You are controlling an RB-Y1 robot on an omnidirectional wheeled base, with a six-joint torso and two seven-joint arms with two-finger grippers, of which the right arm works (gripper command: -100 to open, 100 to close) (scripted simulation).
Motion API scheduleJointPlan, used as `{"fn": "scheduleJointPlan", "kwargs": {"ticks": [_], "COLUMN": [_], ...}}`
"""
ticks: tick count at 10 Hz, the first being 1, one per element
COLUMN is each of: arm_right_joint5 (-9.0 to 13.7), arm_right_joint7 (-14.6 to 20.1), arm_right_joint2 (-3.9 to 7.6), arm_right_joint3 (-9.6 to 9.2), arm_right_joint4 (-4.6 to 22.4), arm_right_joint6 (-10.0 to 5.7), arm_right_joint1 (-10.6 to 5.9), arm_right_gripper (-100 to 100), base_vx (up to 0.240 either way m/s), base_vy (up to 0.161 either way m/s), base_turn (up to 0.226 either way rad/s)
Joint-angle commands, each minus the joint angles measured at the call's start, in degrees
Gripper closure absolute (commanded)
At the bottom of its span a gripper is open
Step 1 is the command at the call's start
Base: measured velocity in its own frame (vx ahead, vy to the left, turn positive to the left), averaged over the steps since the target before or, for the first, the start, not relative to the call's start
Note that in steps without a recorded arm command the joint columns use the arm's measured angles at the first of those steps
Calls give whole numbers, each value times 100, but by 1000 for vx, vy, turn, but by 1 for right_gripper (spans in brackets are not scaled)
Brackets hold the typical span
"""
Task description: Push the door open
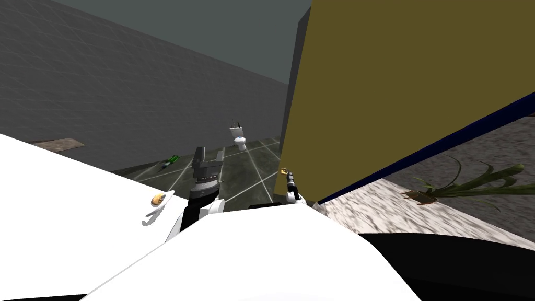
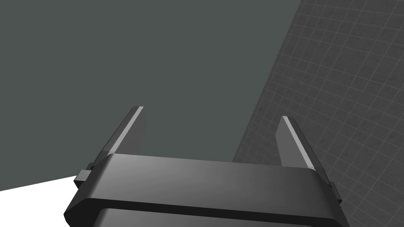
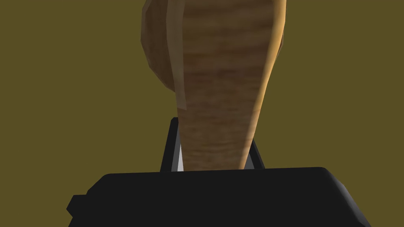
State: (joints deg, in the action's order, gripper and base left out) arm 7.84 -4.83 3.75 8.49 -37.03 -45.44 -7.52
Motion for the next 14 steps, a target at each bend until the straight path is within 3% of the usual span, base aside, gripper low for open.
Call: {"fn": "scheduleJointPlan", "kwargs": {"ticks": [1,6,9,10,14], "arm_right_joint5": [9,206,206,278,364], "arm_right_joint7": [-38,-157,-157,-201,-253], "arm_right_joint2": [29,106,106,107,87], "arm_right_joint3": [43,393,393,522,675], "arm_right_joint4": [-243,-233,-233,-230,-225], "arm_right_joint6": [99,81,81,75,67], "arm_right_joint1": [117,123,123,125,127], "arm_right_gripper": [100,100,100,100,100], "base_vx": [38,178,62,116,171], "base_vy": [15,63,1,37,57], "base_turn": [3,-67,8,-62,-66]}}
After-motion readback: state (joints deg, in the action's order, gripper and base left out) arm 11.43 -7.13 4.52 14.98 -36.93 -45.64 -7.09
